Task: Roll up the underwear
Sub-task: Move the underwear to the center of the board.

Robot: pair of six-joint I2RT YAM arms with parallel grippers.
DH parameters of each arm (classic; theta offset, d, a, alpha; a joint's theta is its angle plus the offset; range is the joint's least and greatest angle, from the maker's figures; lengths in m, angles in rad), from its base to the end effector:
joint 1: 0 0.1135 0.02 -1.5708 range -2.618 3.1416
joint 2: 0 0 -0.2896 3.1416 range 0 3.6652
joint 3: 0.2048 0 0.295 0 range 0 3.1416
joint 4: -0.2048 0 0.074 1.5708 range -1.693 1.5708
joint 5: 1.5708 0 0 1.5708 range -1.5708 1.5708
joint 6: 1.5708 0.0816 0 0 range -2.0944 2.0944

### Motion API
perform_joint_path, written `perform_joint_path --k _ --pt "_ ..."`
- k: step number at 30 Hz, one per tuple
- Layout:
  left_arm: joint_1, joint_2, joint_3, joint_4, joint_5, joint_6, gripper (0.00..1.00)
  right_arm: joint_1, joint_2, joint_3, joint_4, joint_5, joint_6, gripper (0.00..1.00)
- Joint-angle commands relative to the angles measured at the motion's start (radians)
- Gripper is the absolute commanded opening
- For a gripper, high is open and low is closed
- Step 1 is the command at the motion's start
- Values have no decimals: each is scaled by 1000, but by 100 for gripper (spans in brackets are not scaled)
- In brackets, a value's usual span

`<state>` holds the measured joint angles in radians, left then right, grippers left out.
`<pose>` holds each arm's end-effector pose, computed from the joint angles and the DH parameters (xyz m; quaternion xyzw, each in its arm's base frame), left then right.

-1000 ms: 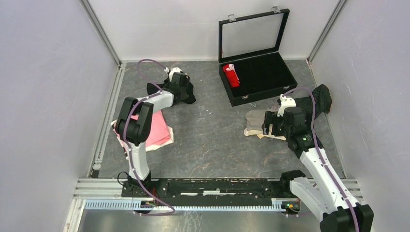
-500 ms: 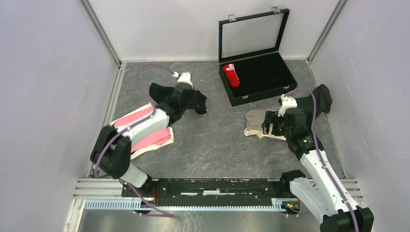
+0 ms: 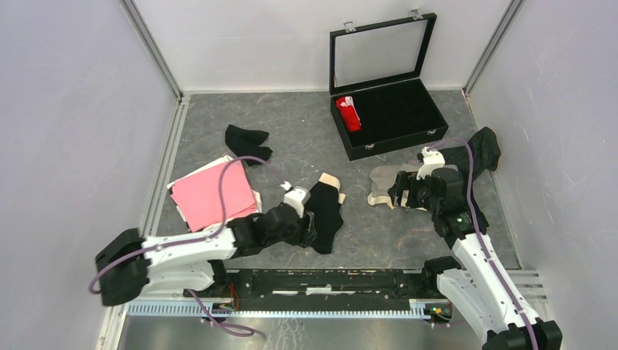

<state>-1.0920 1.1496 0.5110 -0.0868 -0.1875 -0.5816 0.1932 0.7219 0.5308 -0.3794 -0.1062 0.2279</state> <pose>0.1446 -0.2456 0.1515 0.1921 0.8883 -0.2461 0.3370 0.2223 0.0523 0.2251 -0.0102 0.8766 0.1456 0.4586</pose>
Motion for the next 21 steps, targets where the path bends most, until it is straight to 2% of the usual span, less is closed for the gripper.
perform_joint_path --k 1,4,6,12,17,21 --pt "-2 -249 -33 -73 -183 -142 75 -4 -12 -24 78 -81 -12 87" --pt "6 -327 -8 -102 -338 -145 85 -4 -7 -36 115 -152 -3 87" --pt "44 -291 16 -59 -346 -108 87 -3 4 -36 131 -199 2 87" --pt "296 61 158 133 -46 3 86 4 45 -34 135 -289 -8 87" --pt "310 343 346 170 25 141 84 8 47 -33 102 -275 -48 87" --pt "323 483 447 172 28 194 82 9 54 -40 102 -279 -55 87"
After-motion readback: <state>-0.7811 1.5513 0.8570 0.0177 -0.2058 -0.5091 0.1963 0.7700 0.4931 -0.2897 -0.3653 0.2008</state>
